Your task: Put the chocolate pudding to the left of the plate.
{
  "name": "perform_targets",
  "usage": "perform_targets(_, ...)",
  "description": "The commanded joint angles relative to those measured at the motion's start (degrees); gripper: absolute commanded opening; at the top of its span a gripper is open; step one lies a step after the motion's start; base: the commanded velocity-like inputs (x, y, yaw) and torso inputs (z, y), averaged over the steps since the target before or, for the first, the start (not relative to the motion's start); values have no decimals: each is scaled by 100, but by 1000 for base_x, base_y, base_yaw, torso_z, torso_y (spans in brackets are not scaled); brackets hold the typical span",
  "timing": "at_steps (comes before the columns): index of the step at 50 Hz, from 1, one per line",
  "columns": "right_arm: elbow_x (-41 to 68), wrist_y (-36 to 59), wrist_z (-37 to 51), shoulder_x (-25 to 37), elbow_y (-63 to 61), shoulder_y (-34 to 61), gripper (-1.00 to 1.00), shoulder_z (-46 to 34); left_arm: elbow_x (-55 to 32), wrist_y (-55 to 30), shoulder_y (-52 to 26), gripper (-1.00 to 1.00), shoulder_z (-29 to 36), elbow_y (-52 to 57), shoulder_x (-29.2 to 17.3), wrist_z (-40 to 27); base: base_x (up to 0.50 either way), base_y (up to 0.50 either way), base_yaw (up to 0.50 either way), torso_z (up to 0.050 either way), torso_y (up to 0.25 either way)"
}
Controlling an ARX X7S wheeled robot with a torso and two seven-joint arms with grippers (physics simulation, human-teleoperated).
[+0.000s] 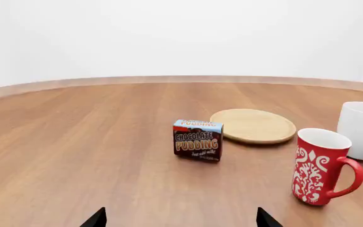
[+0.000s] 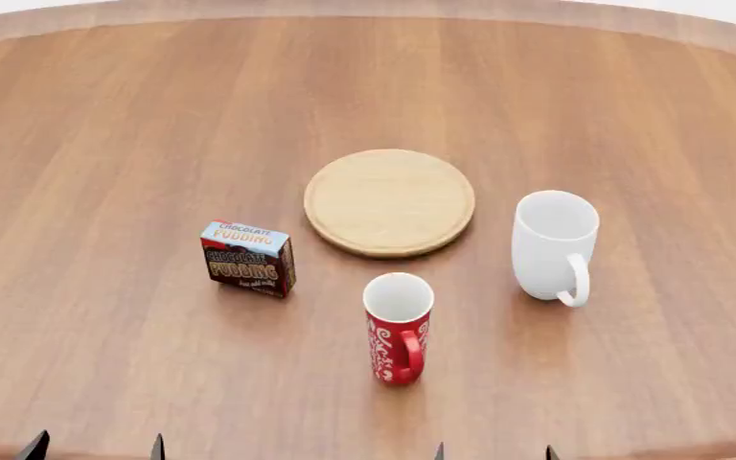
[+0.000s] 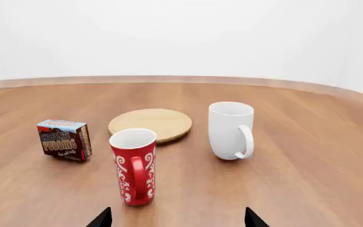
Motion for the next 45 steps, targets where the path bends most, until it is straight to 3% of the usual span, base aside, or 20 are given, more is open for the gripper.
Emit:
perform_targets(1,91,-100,0,90,131,34,100,-110,-91,59,-25,100,109,-81,-91,-108,0,0,0,0,0)
perform_targets(15,189,60,509,272,-147,-82,100,-410,-541,108,60,100,402,-6,-301,-99,0,0,0,0,0)
perform_targets(45,292,66,808,501,-115,-57,100,-793,-746,113,149,100,760,255,-555,-251,0,175,0,0,0)
